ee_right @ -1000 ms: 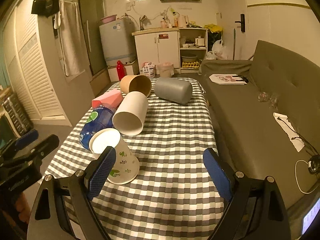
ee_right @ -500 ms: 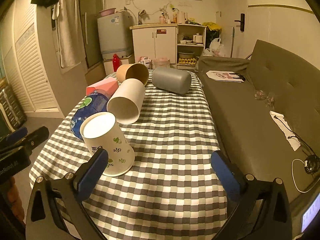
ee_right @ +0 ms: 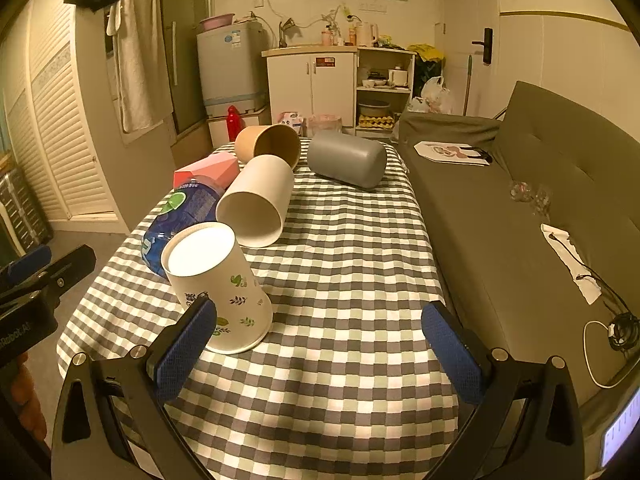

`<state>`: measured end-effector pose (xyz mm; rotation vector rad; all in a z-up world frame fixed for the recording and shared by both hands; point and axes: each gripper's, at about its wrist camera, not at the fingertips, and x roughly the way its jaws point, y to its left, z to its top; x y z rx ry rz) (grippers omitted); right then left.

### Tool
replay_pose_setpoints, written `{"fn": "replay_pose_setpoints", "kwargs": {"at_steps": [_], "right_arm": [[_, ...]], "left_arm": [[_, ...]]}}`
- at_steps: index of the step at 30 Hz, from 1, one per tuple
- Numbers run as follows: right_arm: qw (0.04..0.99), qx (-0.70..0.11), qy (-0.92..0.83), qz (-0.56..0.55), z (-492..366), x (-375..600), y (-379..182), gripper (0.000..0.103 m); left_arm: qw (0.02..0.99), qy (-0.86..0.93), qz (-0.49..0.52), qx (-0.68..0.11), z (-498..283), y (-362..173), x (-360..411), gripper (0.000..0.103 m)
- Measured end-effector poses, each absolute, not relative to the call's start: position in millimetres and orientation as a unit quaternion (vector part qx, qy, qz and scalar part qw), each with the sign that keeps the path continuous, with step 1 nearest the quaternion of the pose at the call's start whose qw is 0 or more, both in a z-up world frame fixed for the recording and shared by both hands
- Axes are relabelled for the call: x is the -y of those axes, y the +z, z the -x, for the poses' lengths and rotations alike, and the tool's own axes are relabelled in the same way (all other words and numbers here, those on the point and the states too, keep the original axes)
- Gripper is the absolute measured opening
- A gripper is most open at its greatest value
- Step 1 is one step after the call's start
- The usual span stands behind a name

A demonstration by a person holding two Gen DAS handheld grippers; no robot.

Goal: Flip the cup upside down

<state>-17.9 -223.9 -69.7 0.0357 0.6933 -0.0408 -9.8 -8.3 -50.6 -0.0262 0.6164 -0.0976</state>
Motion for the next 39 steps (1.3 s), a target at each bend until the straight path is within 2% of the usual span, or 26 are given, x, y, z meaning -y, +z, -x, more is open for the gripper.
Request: {"fn": "replay_pose_setpoints", "kwargs": {"at_steps": [39], "right_arm": [[0.937, -0.348, -0.021, -0.017, 14.8, 224.0, -69.2, 0.103]], "left_arm": [[0.953, -0.041, 0.003, -0.3, 13.2, -50.2, 10.6, 0.093]]}}
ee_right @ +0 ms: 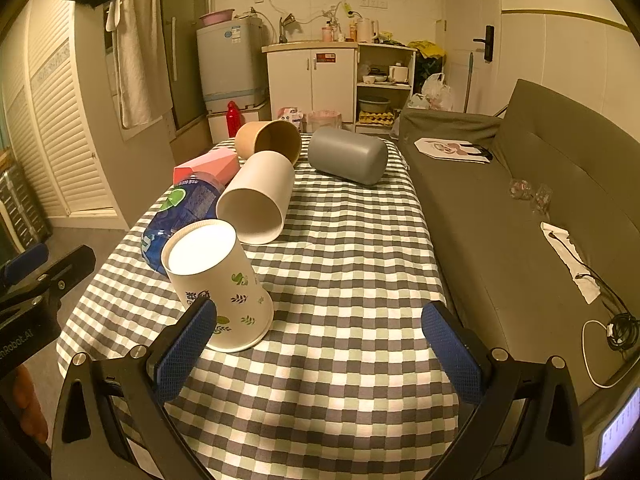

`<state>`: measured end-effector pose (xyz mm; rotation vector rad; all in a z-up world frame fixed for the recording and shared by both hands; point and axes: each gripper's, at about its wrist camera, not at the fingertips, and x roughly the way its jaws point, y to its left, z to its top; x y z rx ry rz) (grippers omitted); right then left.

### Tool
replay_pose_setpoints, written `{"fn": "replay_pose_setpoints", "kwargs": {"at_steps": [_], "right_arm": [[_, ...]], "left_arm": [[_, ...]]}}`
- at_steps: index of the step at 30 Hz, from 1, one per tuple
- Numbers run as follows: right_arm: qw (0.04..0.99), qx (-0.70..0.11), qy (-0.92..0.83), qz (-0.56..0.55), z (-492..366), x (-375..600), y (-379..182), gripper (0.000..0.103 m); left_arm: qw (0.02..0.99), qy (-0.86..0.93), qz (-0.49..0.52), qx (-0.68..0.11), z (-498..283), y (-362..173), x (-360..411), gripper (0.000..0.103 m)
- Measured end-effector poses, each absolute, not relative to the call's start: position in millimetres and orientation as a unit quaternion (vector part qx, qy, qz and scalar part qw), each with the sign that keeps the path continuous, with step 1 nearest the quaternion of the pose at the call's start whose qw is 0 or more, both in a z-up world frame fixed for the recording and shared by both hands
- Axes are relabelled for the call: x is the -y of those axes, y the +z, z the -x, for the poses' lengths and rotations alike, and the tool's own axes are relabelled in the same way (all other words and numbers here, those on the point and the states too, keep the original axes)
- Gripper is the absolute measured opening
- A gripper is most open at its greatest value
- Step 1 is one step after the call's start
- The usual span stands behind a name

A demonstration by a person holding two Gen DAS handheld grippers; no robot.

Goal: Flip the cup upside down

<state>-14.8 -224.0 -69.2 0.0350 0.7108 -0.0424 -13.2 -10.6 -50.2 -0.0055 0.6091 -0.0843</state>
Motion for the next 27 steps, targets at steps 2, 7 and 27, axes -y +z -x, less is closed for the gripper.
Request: {"fn": "replay_pose_setpoints", "kwargs": {"at_steps": [2, 7, 27], "right_arm": [[0.937, -0.348, -0.021, -0.018, 14.6, 224.1, -69.3, 0.103], [0.937, -0.349, -0.02, -0.017, 15.0, 224.0, -69.2, 0.103], [0.935, -0.353, -0.022, -0.017, 16.3, 224.5, -73.0, 0.103]], "left_arm": [[0.953, -0.041, 0.003, -0.3, 13.0, -50.5, 10.6, 0.093], [0.953, -0.041, 0.003, -0.3, 13.0, -50.7, 10.6, 0.093], [0.954, -0.042, -0.002, -0.298, 14.3, -53.3, 9.6, 0.093]]}}
